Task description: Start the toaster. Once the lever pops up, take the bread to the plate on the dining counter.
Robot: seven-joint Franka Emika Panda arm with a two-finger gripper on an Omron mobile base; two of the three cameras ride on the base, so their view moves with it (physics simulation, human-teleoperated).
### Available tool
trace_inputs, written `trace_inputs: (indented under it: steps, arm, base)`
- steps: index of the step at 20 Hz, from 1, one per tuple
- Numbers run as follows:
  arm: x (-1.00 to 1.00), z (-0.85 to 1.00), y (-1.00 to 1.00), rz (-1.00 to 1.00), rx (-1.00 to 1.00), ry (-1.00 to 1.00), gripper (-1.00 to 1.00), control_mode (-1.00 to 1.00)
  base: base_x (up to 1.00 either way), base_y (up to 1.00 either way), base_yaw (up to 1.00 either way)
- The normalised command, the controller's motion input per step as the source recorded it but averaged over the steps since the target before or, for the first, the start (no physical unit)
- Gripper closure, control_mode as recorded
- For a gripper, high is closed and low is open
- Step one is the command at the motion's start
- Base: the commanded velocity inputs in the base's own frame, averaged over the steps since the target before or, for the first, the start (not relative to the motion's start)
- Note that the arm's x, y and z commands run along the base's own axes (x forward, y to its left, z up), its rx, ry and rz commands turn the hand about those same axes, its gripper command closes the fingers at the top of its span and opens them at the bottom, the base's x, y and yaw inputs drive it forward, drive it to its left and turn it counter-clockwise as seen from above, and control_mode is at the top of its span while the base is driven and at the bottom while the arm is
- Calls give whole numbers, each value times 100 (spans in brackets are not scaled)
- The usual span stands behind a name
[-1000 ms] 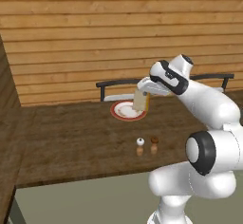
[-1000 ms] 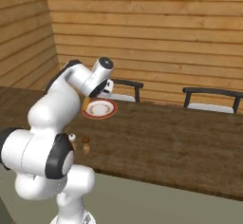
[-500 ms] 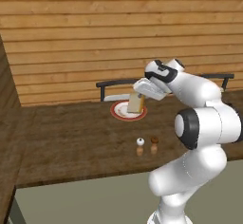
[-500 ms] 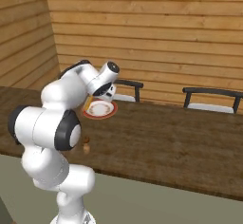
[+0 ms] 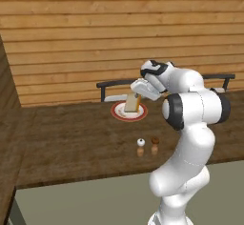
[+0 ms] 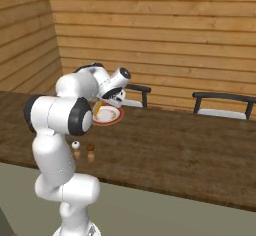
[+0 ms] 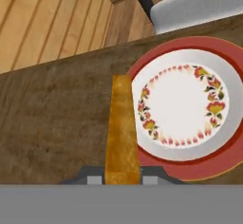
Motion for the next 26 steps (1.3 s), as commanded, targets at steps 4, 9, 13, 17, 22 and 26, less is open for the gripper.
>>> trace_inputs:
  steps: [4,9,13,17,22,26]
  arm:
    - [35,-46,0,0,0,-3,100,-100]
    - [36,-44,0,0,0,0,100,-100]
    - [39,-14,1,0,0,0,100,-100]
    - [28,-7,1,0,0,-1,100,-100]
    - [1,-8,0,0,0,-4,-100,-100]
    - [0,-1,0,0,0,-6,-100,-100]
  base:
    - [0,0,0]
    - [0,0,0]
    - [0,0,0]
    - [0,0,0]
    - [0,0,0]
    - [0,0,0]
